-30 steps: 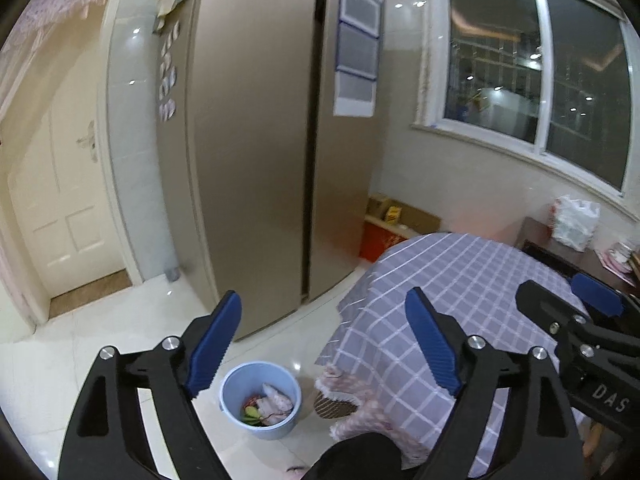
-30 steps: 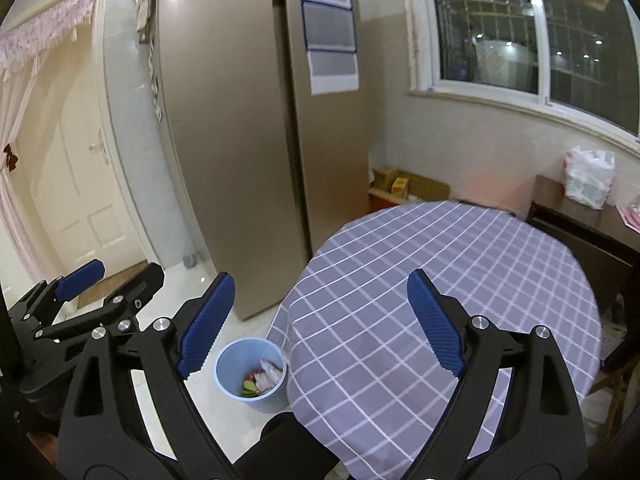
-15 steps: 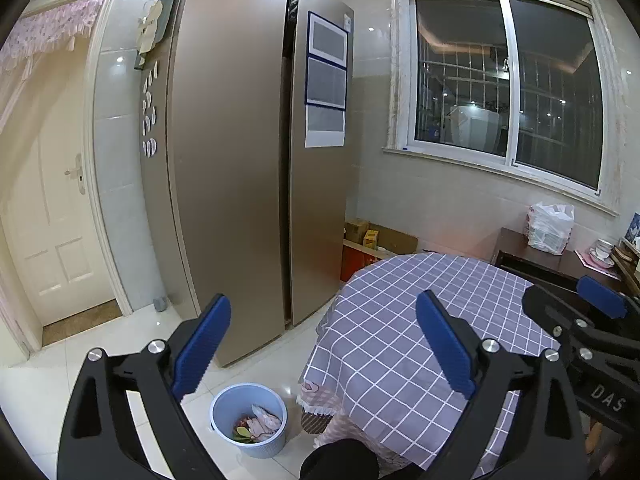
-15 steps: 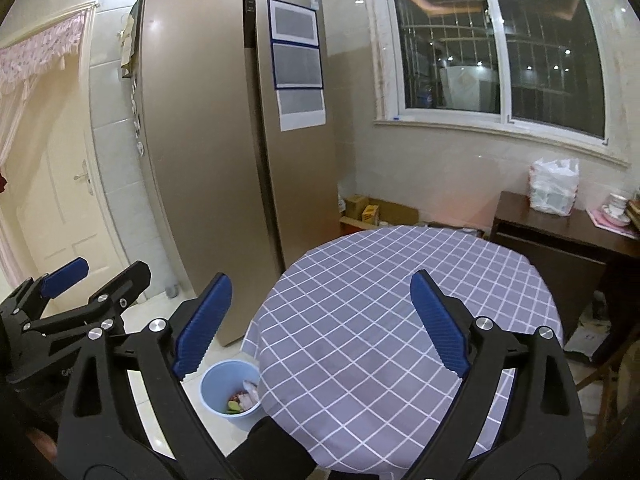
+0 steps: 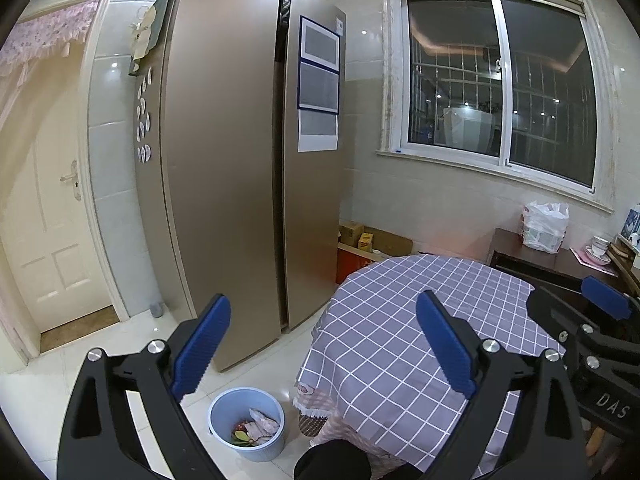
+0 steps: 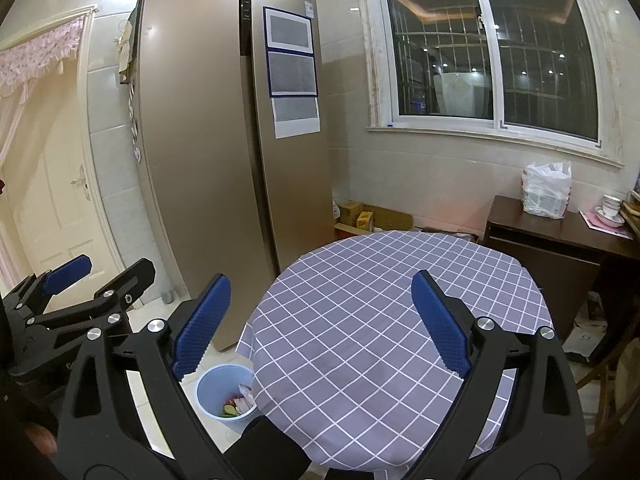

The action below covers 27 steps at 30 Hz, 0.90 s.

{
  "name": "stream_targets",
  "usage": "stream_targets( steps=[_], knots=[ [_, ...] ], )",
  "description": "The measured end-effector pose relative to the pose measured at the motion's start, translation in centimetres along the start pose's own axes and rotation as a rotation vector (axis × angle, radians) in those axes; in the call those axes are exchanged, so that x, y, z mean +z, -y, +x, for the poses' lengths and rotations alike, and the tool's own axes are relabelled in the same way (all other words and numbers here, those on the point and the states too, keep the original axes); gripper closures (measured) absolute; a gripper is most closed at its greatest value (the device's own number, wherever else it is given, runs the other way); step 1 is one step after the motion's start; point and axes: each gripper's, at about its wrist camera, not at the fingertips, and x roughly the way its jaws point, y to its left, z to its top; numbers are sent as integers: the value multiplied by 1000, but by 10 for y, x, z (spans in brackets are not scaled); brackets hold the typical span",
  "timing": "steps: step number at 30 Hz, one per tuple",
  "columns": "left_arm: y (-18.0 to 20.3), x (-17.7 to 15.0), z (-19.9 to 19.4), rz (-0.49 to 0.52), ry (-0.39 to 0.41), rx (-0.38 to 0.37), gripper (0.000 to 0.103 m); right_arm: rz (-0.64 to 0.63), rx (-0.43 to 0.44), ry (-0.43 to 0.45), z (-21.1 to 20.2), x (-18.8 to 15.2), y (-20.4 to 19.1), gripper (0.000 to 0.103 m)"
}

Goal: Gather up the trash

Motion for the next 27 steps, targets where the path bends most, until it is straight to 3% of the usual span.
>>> stream_targets(
  steps=[27],
  knots=[
    [-1, 0, -2, 19, 11, 4, 11, -3, 6, 4, -2, 2, -8, 13]
  ],
)
